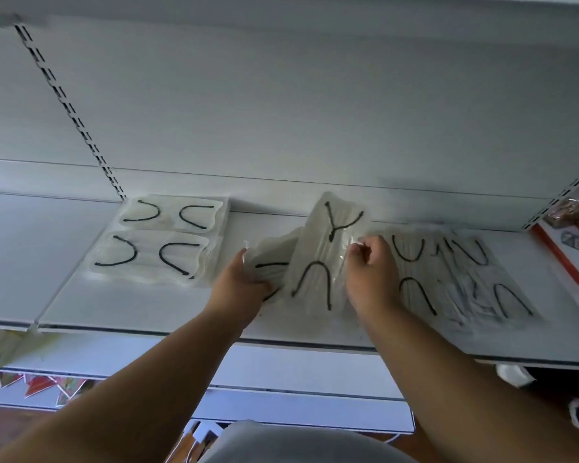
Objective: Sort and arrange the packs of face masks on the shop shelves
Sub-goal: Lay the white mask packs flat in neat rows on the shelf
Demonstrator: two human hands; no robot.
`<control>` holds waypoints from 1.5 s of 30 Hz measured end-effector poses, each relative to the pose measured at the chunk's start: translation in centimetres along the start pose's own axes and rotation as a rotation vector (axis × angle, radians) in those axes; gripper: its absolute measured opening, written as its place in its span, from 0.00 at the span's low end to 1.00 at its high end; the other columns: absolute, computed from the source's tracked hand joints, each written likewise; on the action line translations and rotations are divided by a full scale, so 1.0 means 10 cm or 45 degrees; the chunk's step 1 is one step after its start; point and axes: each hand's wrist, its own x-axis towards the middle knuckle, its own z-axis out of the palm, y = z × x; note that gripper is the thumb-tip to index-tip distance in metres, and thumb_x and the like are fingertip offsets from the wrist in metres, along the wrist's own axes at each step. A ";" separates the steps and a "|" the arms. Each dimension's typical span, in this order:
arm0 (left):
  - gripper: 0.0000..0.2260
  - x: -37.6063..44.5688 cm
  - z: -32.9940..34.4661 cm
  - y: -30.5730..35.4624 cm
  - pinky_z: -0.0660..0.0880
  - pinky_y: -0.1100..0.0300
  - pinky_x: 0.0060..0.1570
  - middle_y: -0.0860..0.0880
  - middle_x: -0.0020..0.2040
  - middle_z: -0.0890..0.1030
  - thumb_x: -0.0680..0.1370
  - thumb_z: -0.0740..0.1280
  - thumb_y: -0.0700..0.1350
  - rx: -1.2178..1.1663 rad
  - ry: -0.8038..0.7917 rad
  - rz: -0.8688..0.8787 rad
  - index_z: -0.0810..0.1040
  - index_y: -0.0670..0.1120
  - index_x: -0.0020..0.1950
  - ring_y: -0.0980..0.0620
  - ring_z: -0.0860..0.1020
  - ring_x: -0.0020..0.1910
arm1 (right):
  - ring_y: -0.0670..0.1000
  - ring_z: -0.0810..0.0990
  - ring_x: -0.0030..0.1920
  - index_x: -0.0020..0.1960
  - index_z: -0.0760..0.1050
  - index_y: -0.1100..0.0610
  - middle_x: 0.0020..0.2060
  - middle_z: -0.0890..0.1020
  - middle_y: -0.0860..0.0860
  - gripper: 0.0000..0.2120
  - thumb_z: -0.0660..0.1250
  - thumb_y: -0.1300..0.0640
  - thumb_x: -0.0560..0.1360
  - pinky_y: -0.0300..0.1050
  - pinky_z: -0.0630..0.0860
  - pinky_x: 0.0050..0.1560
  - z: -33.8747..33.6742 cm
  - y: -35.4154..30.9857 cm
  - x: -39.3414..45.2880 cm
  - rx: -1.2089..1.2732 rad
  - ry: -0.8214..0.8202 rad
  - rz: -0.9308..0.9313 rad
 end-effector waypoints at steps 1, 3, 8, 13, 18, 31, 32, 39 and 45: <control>0.19 0.02 -0.02 -0.01 0.81 0.43 0.50 0.49 0.46 0.85 0.67 0.70 0.41 0.012 0.003 0.010 0.78 0.58 0.54 0.44 0.83 0.48 | 0.55 0.77 0.42 0.48 0.73 0.59 0.40 0.79 0.52 0.05 0.62 0.58 0.80 0.47 0.71 0.41 -0.02 0.01 0.00 -0.101 -0.020 -0.194; 0.19 0.06 -0.08 -0.01 0.81 0.40 0.52 0.49 0.46 0.84 0.67 0.70 0.42 0.054 0.016 0.055 0.77 0.61 0.53 0.44 0.83 0.49 | 0.58 0.79 0.49 0.47 0.75 0.61 0.48 0.82 0.56 0.04 0.65 0.61 0.78 0.50 0.75 0.49 -0.07 -0.06 0.12 -0.214 -0.053 -0.595; 0.15 0.05 -0.10 0.01 0.80 0.54 0.49 0.55 0.44 0.83 0.74 0.71 0.38 0.141 0.052 0.167 0.77 0.60 0.49 0.52 0.81 0.47 | 0.54 0.77 0.57 0.50 0.77 0.56 0.56 0.82 0.52 0.03 0.65 0.58 0.78 0.48 0.72 0.56 -0.06 -0.54 0.31 -0.611 -0.566 -0.849; 0.17 0.07 -0.10 -0.05 0.80 0.53 0.51 0.54 0.47 0.84 0.74 0.71 0.36 0.061 0.043 0.154 0.78 0.57 0.54 0.51 0.82 0.51 | 0.47 0.76 0.40 0.47 0.76 0.53 0.38 0.79 0.43 0.02 0.66 0.58 0.78 0.43 0.72 0.42 0.03 -0.64 0.31 -0.520 -0.665 -0.770; 0.21 0.10 -0.10 -0.10 0.81 0.54 0.48 0.52 0.47 0.84 0.72 0.66 0.32 0.033 0.103 0.034 0.79 0.55 0.57 0.50 0.82 0.48 | 0.44 0.75 0.38 0.45 0.77 0.54 0.38 0.78 0.43 0.03 0.67 0.60 0.77 0.40 0.69 0.40 -0.02 -0.61 0.30 -0.159 -0.066 -0.799; 0.06 -0.01 0.10 0.01 0.79 0.57 0.45 0.45 0.42 0.85 0.80 0.67 0.46 -0.638 0.046 -0.312 0.82 0.48 0.55 0.49 0.84 0.40 | 0.51 0.74 0.29 0.40 0.73 0.55 0.34 0.76 0.54 0.10 0.65 0.66 0.78 0.46 0.73 0.33 0.13 -0.13 0.07 0.927 0.005 0.739; 0.16 0.00 0.13 -0.01 0.80 0.53 0.49 0.40 0.47 0.85 0.80 0.66 0.55 -0.695 0.037 -0.366 0.81 0.45 0.60 0.46 0.84 0.43 | 0.51 0.74 0.30 0.41 0.74 0.56 0.34 0.77 0.54 0.09 0.66 0.65 0.78 0.46 0.75 0.33 0.19 -0.07 0.00 0.863 0.008 0.787; 0.11 -0.03 0.20 -0.02 0.79 0.50 0.45 0.47 0.45 0.84 0.70 0.73 0.47 -0.324 0.071 -0.121 0.79 0.52 0.52 0.44 0.82 0.45 | 0.53 0.75 0.37 0.45 0.74 0.59 0.39 0.77 0.57 0.05 0.69 0.65 0.73 0.41 0.73 0.37 0.25 0.08 -0.09 0.611 0.049 0.629; 0.11 0.05 -0.21 0.00 0.75 0.54 0.43 0.53 0.38 0.82 0.70 0.74 0.40 -0.167 0.066 0.111 0.82 0.57 0.45 0.49 0.79 0.41 | 0.49 0.69 0.69 0.76 0.62 0.53 0.69 0.70 0.49 0.43 0.80 0.55 0.67 0.47 0.70 0.67 -0.09 0.08 0.17 0.155 -0.132 0.060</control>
